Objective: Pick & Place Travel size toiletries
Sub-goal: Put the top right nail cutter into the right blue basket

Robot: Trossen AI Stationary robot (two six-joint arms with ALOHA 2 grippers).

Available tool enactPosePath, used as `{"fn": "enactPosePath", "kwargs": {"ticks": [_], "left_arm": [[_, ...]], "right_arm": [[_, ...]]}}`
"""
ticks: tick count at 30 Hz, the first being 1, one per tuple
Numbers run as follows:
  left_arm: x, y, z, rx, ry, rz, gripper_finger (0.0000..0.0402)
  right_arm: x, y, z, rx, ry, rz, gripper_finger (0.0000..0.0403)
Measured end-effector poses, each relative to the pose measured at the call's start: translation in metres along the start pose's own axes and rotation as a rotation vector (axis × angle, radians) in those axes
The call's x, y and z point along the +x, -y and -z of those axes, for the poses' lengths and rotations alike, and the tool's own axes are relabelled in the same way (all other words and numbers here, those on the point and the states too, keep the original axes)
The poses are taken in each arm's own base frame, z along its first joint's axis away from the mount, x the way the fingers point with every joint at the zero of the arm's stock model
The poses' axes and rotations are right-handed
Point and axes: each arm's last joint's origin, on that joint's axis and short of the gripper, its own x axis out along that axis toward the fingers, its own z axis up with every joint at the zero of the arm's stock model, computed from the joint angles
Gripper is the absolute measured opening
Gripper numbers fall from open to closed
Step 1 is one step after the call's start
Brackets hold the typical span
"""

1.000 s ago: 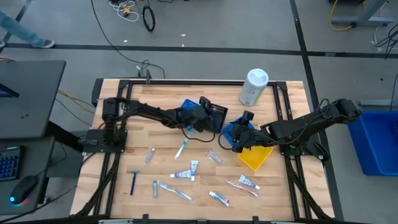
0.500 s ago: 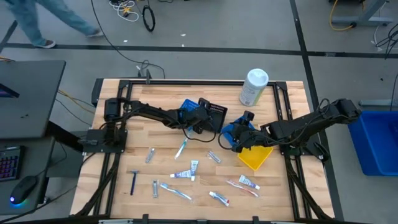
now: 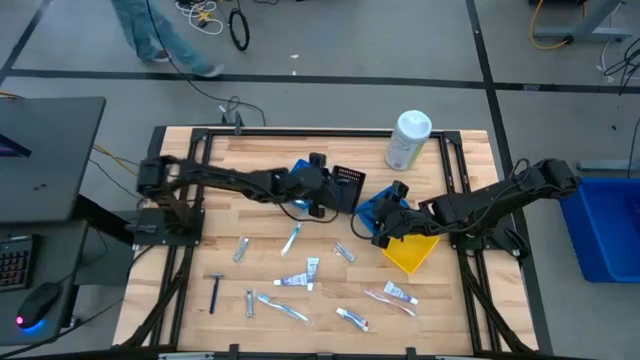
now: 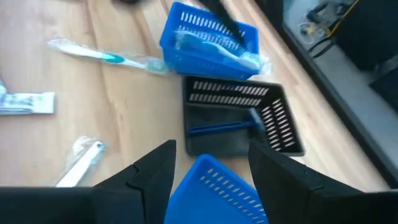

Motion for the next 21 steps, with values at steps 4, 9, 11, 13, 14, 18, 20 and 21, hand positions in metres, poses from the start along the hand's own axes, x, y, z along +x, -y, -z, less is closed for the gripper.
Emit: {"fn": "enactPosePath", "kwargs": {"ticks": [4, 9, 11, 13, 14, 18, 20, 21], "left_arm": [[-0.039, -0.018, -0.008, -0.165, 0.092, 0.188, 0.0155], [-0.081, -0.033, -0.007, -0.286, 0.102, 0.258, 0.0145], [-0.093, -0.031, 0.000, -0.330, 0.100, 0.270, 0.0145], [-0.102, -0.023, 0.012, -0.355, 0.096, 0.283, 0.0145], [-0.106, -0.018, 0.018, -0.377, 0.101, 0.288, 0.0146], [-0.115, 0.006, 0.048, -0.518, 0.171, 0.293, 0.0148], [-0.115, 0.019, 0.061, -0.590, 0.243, 0.288, 0.0148], [-0.117, 0.025, 0.069, -0.617, 0.273, 0.289, 0.0148]], "right_arm": [[0.000, -0.001, 0.000, 0.044, -0.005, -0.021, 0.0215], [0.000, -0.001, 0.000, 0.093, -0.011, -0.035, 0.0205], [0.000, -0.002, 0.001, 0.112, -0.021, -0.058, 0.0200], [0.001, -0.004, 0.002, 0.130, -0.039, -0.087, 0.0195], [0.003, -0.006, 0.002, 0.132, -0.049, -0.097, 0.0192], [0.011, -0.015, 0.005, 0.143, -0.064, -0.120, 0.0186], [0.017, -0.024, 0.005, 0.141, -0.058, -0.151, 0.0185], [0.020, -0.028, 0.004, 0.135, -0.052, -0.173, 0.0186]]}}
